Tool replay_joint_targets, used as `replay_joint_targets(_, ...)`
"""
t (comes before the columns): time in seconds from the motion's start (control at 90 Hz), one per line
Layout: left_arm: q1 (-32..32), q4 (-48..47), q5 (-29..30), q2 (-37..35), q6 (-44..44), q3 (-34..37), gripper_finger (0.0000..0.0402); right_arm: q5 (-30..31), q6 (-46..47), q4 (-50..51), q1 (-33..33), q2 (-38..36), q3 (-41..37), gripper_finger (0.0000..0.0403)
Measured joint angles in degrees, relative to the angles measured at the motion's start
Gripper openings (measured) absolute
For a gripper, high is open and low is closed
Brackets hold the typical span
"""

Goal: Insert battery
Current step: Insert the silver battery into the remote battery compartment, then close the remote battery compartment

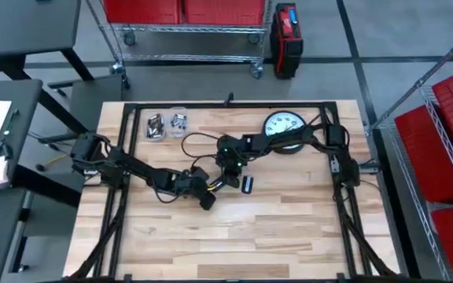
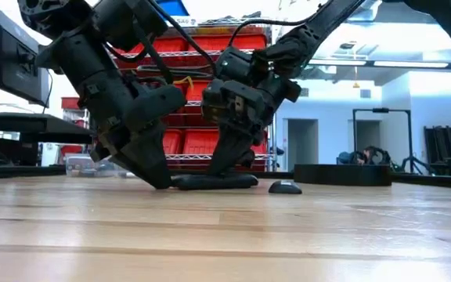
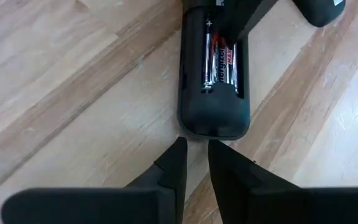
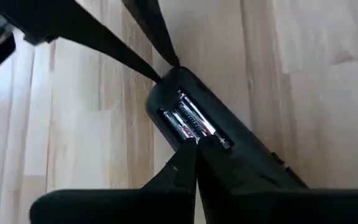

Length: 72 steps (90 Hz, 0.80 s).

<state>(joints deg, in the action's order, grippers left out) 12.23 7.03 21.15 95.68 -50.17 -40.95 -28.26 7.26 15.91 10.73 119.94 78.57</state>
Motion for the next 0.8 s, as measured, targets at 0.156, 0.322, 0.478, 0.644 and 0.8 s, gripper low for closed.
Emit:
replay_joint_targets(0.156,0.0,0.0,0.0,-0.15,0.0,0.0,0.0047,-1.18,-3.0,6.49,0.81,0.0,5.5,0.0)
replay_joint_targets(0.322,-0.02,-1.81,-0.38,-1.83,0.42,-0.38,0.0047,-1.49,-11.56,20.64,1.43,-0.04,14.18,0.0)
replay_joint_targets(0.478,-0.02,-7.89,-1.86,-6.61,3.02,-2.78,0.0047,0.05,-16.15,26.44,3.67,-5.58,17.35,0.0)
replay_joint_targets(0.644,-0.75,-14.28,-1.81,-13.16,9.37,-6.87,0.0047,3.0,-18.91,28.87,7.45,-16.85,17.35,0.0)
replay_joint_targets(0.8,-3.06,-15.68,-1.8,-18.57,12.59,-9.16,0.0047,3.28,-21.73,29.13,9.41,-29.52,15.7,0.0)
